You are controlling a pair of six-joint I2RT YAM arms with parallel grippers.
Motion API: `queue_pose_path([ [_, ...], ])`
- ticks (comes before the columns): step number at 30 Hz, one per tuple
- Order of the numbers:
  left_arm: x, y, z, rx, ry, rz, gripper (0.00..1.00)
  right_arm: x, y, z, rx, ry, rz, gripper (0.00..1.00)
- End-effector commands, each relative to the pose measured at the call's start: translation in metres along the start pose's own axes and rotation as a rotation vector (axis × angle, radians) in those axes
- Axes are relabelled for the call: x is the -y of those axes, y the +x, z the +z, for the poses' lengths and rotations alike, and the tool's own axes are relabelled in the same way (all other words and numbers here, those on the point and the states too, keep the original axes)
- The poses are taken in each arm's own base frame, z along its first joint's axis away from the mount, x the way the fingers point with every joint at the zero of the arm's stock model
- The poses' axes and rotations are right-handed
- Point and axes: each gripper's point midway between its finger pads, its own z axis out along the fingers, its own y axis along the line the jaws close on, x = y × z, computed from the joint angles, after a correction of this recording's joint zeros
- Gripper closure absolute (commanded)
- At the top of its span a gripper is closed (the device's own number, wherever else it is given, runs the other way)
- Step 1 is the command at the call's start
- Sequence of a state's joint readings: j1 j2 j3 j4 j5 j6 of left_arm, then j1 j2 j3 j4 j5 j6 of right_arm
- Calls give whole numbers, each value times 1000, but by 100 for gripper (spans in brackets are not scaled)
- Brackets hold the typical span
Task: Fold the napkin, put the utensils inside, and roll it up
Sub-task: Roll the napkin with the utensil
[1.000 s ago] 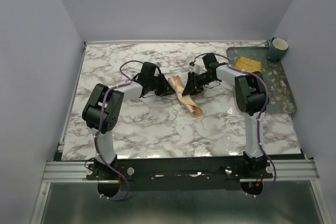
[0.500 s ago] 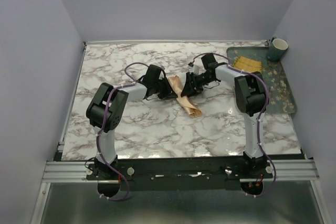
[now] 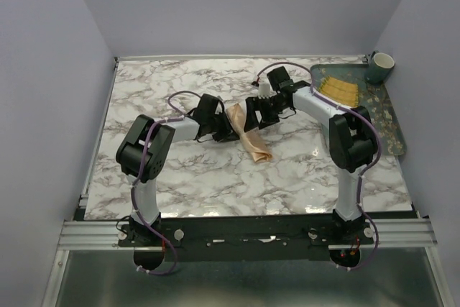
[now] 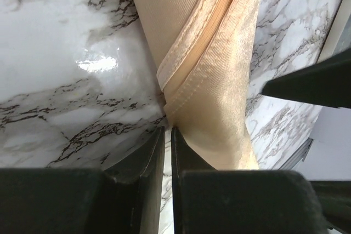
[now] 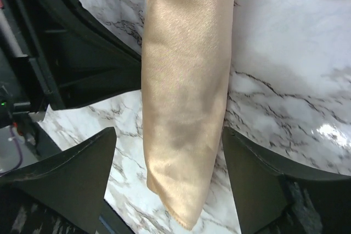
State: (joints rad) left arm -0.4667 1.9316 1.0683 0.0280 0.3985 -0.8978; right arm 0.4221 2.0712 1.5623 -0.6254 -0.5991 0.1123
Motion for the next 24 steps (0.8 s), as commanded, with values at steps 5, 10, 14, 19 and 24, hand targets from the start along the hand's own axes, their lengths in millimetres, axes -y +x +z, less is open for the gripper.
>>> queue_pose_path([
  [5,-15,6,-9,34,-48,14,83,-13,14,-27,36,349,-159,7],
  [10,-16,4,-25,67,-54,19,78,-17,37,-17,24,555,-277,5],
  [14,-15,1,-45,104,-46,19,74,-11,48,-12,7,704,-362,3],
  [19,-22,-13,-72,163,-34,5,73,-4,56,-5,-18,826,-419,3],
  [24,-30,-18,-85,185,-29,-12,73,6,62,0,-47,887,-445,4],
])
